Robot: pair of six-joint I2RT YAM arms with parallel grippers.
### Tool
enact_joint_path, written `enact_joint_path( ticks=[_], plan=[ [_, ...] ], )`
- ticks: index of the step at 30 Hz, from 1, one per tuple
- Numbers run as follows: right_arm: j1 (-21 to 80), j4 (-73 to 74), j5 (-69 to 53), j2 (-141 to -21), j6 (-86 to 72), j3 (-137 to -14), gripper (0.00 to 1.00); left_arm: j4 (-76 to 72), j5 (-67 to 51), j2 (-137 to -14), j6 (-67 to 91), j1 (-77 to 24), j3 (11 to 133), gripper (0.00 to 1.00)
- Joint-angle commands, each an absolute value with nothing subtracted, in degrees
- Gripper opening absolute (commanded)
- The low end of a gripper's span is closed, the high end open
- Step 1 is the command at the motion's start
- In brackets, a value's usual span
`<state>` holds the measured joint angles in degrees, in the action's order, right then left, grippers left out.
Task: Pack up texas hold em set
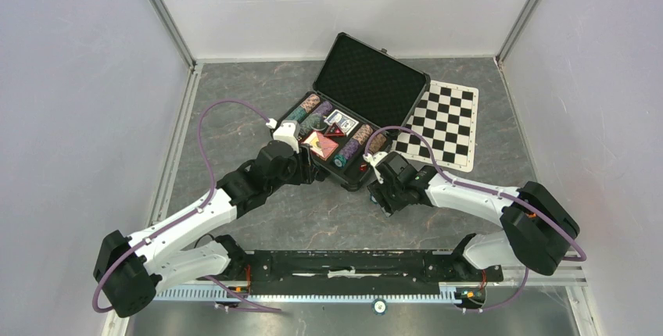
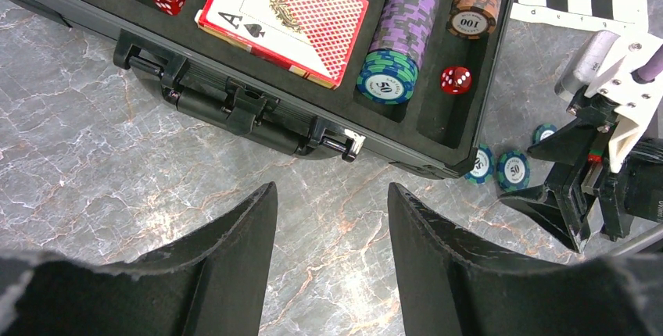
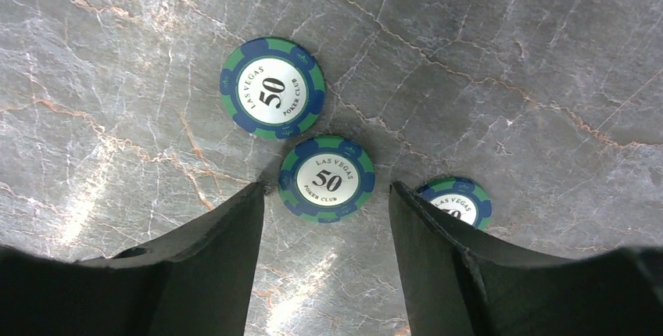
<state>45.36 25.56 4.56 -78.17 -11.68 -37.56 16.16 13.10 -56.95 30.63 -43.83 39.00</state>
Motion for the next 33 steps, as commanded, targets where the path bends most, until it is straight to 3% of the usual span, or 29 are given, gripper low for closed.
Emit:
enact_joint_path(
  ticks=[1, 7, 11, 16, 33],
  plan=[
    [45.6, 28.7, 6.3, -78.9, -12.4, -37.8, 0.64, 14.6, 12.4, -56.4, 30.9, -43.4, 39.6, 0.60],
    [45.8, 27.7, 5.5, -79.5, -12.7, -37.7, 0.60, 14.7, 12.2, -56.3, 30.9, -43.3, 39.5, 0.60],
    [46.5, 27.9, 4.8, -79.5, -12.2, -38.3, 0.44, 14.8, 12.2, -56.0, 31.0, -43.2, 39.4, 0.60],
    [47.4, 27.8, 4.3, -77.9, -11.8, -38.8, 0.37, 14.6, 11.7, -56.2, 31.6, -43.0, 39.5, 0.60],
    [47.4, 27.0, 7.3, -69.0, -11.6, -39.6, 0.33, 8.1, 1.9, -59.3, 35.9, -43.0, 39.2, 0.62]
  ],
)
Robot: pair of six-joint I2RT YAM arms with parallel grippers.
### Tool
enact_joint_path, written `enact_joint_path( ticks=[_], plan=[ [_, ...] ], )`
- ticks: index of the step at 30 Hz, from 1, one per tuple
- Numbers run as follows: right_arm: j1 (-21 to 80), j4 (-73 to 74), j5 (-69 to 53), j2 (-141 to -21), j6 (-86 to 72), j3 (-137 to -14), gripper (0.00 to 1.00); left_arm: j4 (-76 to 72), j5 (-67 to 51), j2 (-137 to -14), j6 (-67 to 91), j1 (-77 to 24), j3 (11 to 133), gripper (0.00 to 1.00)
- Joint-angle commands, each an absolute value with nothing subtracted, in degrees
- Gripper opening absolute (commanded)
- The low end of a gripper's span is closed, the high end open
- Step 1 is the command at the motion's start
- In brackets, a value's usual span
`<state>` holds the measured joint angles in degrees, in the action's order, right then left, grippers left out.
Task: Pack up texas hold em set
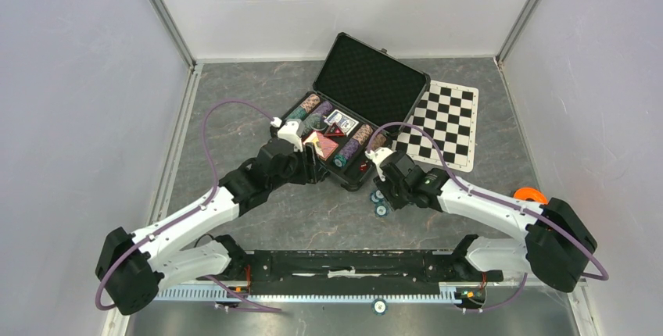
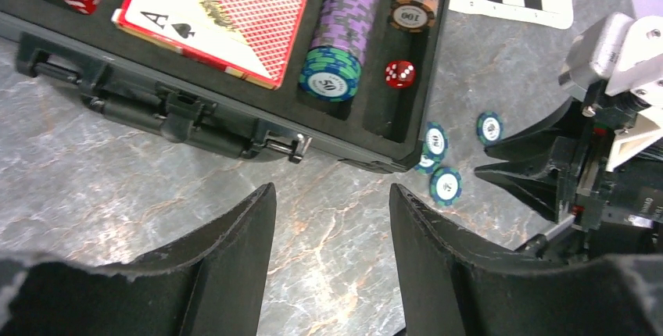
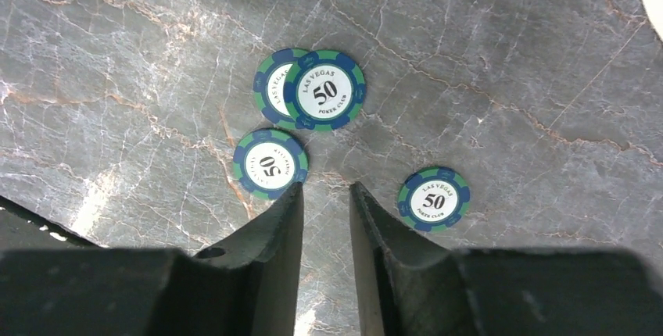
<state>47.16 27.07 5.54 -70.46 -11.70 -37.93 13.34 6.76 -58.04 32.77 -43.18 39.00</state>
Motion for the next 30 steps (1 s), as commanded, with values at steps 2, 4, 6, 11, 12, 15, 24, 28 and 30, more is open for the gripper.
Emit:
enact_joint_path(
  ticks=[2, 4, 6, 11, 12, 15, 24, 28, 30],
  plan=[
    [47.4, 27.2, 6.8, -69.6, -11.9, -39.6, 0.41, 8.6, 1.7, -60.2, 36.0, -43.0, 40.0, 0.63],
    [47.3, 26.7, 5.4, -70.0, -12.0, -39.1, 0.52, 8.8, 1.8, -60.4, 35.9, -43.0, 40.2, 0.64],
    [47.4, 25.8, 4.1, -70.1, -11.7, -38.8, 0.64, 8.6, 1.7, -60.0, 35.9, -43.0, 39.9, 0.65],
    [47.4, 25.2, 3.7, -72.8, -10.8, -40.8, 0.73, 9.3, 2.0, -59.1, 35.6, -43.0, 39.7, 0.67],
    [47.3, 24.6, 3.7, -73.2, -11.0, -41.0, 0.79, 9.4, 2.1, -58.9, 35.5, -43.0, 39.7, 0.67],
    [47.3, 21.8, 4.0, -75.1, -11.8, -41.0, 0.85, 10.4, 3.0, -58.0, 35.2, -43.0, 39.6, 0.67],
    [47.0, 15.9, 5.1, -79.7, -12.3, -39.3, 0.96, 12.6, 5.2, -55.4, 33.9, -42.9, 39.3, 0.69],
    [46.9, 14.3, 4.4, -80.5, -11.4, -38.8, 0.95, 12.7, 5.6, -55.1, 33.7, -42.9, 39.3, 0.69],
    [46.9, 13.3, 4.0, -80.5, -10.7, -38.5, 0.95, 12.7, 5.7, -55.2, 33.7, -42.9, 39.1, 0.69]
  ],
)
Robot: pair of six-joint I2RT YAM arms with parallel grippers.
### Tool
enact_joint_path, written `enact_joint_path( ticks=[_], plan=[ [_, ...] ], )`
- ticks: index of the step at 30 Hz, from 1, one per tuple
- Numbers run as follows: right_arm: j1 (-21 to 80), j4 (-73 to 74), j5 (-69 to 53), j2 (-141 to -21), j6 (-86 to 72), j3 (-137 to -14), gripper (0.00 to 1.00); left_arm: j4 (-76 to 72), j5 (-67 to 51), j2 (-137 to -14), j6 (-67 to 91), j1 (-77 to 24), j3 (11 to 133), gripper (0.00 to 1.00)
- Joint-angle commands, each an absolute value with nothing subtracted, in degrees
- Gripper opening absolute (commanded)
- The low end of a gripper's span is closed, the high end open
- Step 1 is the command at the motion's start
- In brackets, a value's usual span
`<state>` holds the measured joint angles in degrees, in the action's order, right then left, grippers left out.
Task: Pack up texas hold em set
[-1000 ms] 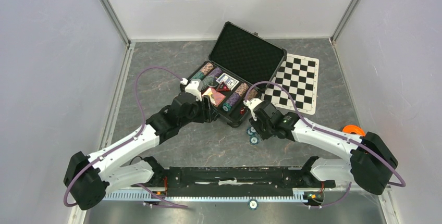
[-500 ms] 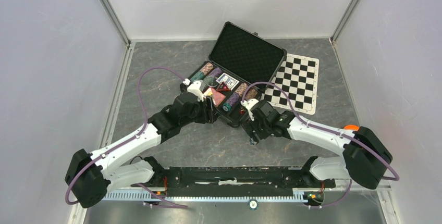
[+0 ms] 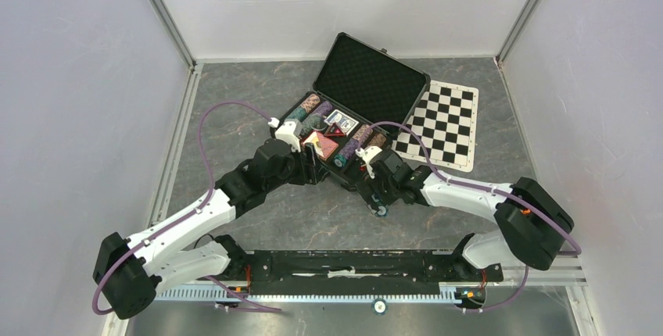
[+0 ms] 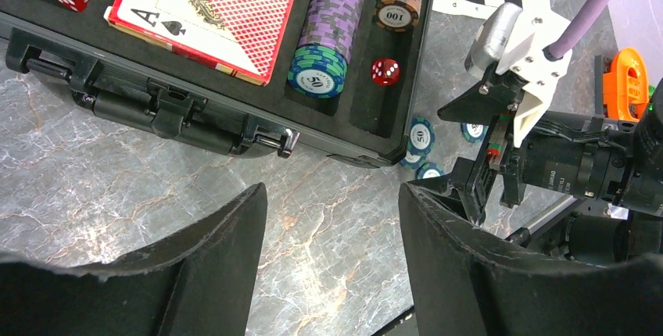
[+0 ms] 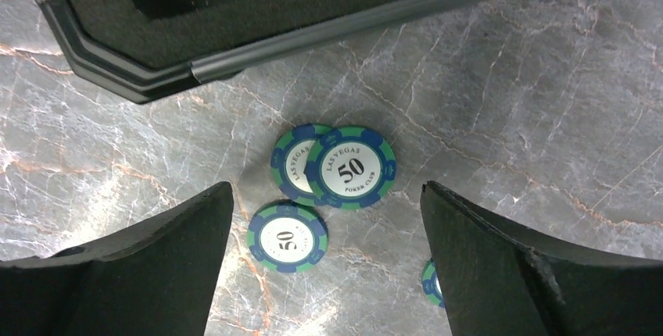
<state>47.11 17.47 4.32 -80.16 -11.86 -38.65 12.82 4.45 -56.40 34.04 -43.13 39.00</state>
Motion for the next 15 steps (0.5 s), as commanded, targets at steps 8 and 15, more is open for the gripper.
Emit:
enact_joint_path(
  ticks=[8, 15],
  plan=[
    [47.0, 9.9, 2.8, -81.2, -9.9, -36.7, 0.87, 12.5, 5.9, -55.3, 33.4, -42.9, 38.9, 0.70],
    [47.0, 10.2, 1.9, -81.0, -9.7, -36.5, 0.70, 12.1, 5.8, -55.8, 33.1, -42.9, 39.0, 0.70]
  ],
)
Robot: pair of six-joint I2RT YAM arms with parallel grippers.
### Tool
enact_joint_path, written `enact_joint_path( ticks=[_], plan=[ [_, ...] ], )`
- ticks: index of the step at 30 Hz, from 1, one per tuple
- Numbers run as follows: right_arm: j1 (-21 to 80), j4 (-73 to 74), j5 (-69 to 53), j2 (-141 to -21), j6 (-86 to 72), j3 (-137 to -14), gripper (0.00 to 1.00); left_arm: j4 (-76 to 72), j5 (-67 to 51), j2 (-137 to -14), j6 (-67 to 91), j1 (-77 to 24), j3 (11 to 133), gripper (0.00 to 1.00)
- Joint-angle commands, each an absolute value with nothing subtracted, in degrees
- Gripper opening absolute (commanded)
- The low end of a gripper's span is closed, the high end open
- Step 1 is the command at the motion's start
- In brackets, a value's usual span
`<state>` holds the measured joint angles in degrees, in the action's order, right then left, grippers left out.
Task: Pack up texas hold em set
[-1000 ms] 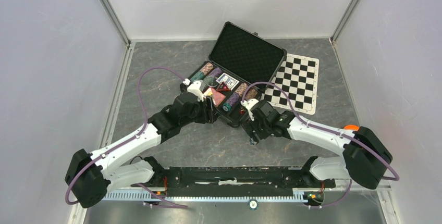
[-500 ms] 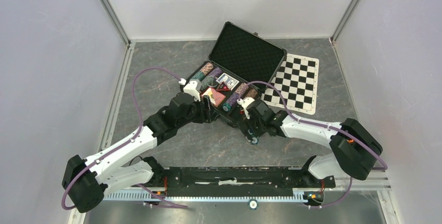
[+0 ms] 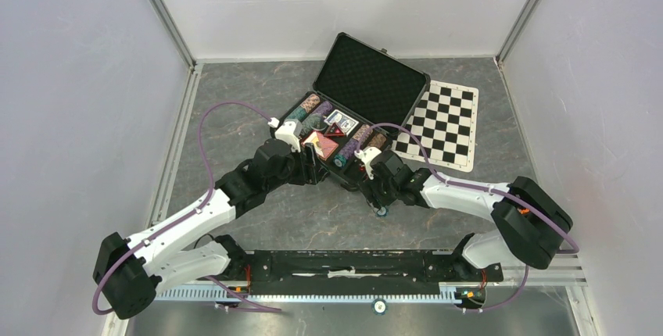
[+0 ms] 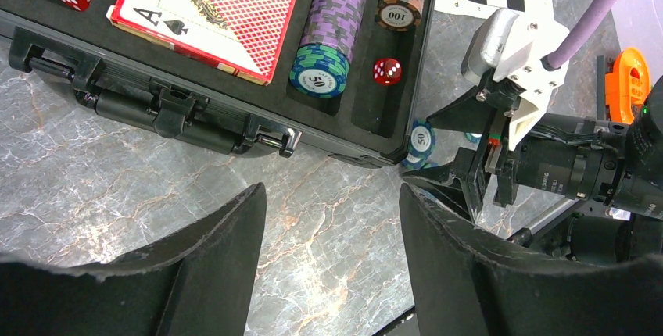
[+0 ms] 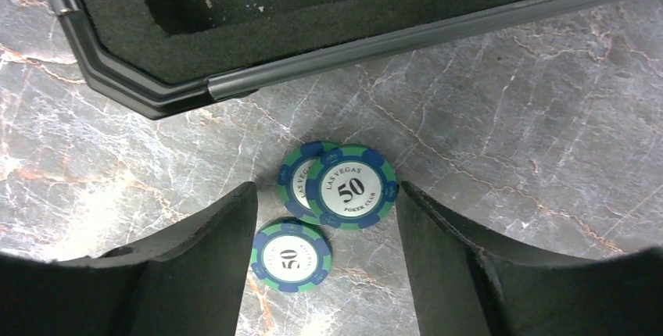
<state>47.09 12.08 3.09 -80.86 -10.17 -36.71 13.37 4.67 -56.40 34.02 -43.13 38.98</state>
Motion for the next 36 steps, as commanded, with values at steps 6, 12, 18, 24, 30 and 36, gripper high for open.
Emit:
enact_joint_path(
  ticks=[6, 12, 18, 24, 30, 36],
  plan=[
    [47.5, 11.0, 1.6, -80.6, -9.6, -37.0, 0.58, 12.0, 5.8, -56.1, 32.9, -42.9, 39.2, 0.70],
    [47.6, 12.3, 2.2, -79.2, -9.6, -37.5, 0.56, 12.0, 5.6, -56.6, 32.8, -42.9, 39.4, 0.70],
    [47.6, 13.3, 3.9, -78.9, -9.8, -38.0, 0.83, 11.7, 4.7, -57.1, 33.0, -42.9, 39.5, 0.70],
    [47.6, 13.1, 3.0, -80.3, -9.8, -38.2, 0.75, 11.7, 4.6, -57.1, 33.0, -42.9, 39.5, 0.70],
    [47.6, 14.2, 2.3, -81.5, -10.4, -38.8, 0.66, 12.0, 4.9, -56.8, 32.9, -42.9, 39.3, 0.71],
    [47.6, 13.7, 1.1, -82.8, -10.7, -38.7, 0.63, 11.9, 5.0, -56.9, 32.9, -42.9, 39.4, 0.71]
  ],
)
